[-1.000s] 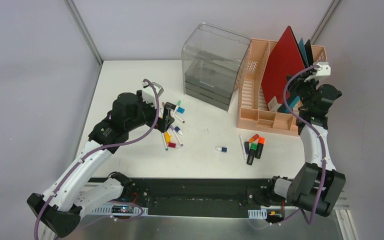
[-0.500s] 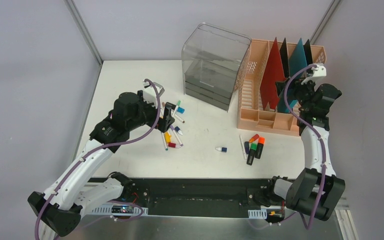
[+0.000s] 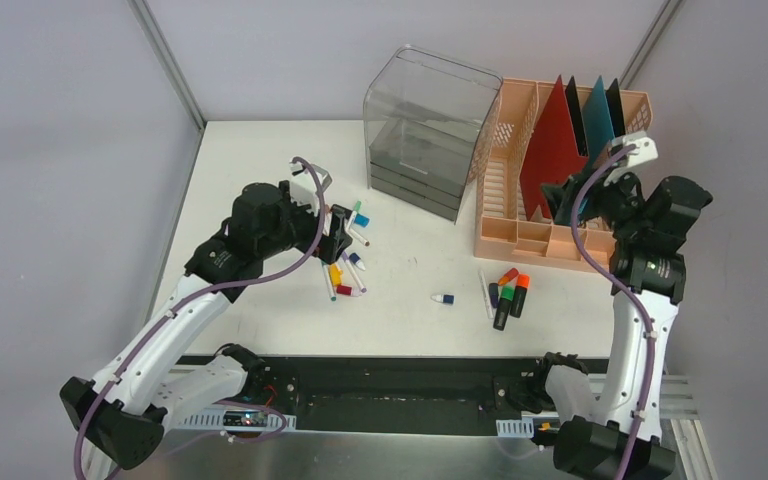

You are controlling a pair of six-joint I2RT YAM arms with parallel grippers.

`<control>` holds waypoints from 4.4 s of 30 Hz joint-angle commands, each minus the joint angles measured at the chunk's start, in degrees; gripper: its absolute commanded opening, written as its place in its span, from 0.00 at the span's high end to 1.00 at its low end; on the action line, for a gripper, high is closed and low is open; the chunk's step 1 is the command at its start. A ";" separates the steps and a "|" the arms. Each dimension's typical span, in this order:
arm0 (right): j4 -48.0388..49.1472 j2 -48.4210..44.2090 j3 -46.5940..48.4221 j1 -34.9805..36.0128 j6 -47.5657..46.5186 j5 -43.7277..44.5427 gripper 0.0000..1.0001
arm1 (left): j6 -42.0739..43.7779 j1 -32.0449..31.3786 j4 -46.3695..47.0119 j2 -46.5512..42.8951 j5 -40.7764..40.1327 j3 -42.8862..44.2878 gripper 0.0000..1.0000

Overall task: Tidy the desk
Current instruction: Place the folder in the storage box, then open the storage box at the center of the board.

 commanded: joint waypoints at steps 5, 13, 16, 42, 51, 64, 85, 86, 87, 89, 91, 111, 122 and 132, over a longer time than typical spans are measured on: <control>-7.02 -1.38 -9.04 0.05 -0.27 -22.31 0.01 | -7.51 0.73 7.14 1.48 5.75 -2.55 0.01; -8.91 -1.17 -7.55 1.99 0.23 -21.63 0.01 | -30.76 0.69 25.77 -0.10 10.50 -14.38 0.01; -9.11 -0.96 -7.51 2.08 0.32 -21.59 0.01 | -38.44 0.69 34.28 0.09 10.11 -18.77 0.01; -10.16 2.44 -8.41 4.00 -4.47 -19.75 0.01 | -59.50 0.69 78.11 36.99 3.13 -12.44 0.13; -11.57 1.58 -7.90 5.19 -6.42 -17.62 0.01 | -65.69 0.73 83.23 53.41 7.48 0.66 0.46; -12.05 1.72 -7.86 6.29 -7.30 -17.11 0.01 | -68.34 0.73 78.46 57.36 1.92 5.64 0.64; -12.02 1.79 -7.94 6.46 -7.58 -17.53 0.01 | -72.73 0.73 76.81 57.91 0.14 6.52 1.00; -12.08 1.80 -8.00 6.46 -7.58 -17.59 0.01 | -72.47 0.67 76.86 56.94 0.22 5.65 1.00; -11.94 1.88 -8.03 6.50 -7.51 -17.78 0.01 | -72.20 0.65 76.81 55.67 0.16 4.78 1.00; -11.81 1.92 -8.12 6.55 -7.37 -18.15 0.01 | -71.80 0.57 76.47 53.00 -0.23 2.78 1.00; -11.54 1.98 -8.21 6.55 -7.04 -18.64 0.01 | -71.64 0.11 76.01 50.32 -1.03 0.77 1.00; 12.48 6.93 -12.94 13.94 16.32 -21.99 0.01 | -67.88 -2.61 58.70 32.74 -3.19 0.34 1.00; 30.27 21.41 -3.90 24.00 41.75 -6.90 0.11 | -66.71 -2.61 55.25 31.69 -2.18 3.95 1.00; 39.58 25.17 -3.90 25.59 47.96 -8.02 0.29 | -66.71 -2.63 54.16 30.96 -1.48 5.74 1.00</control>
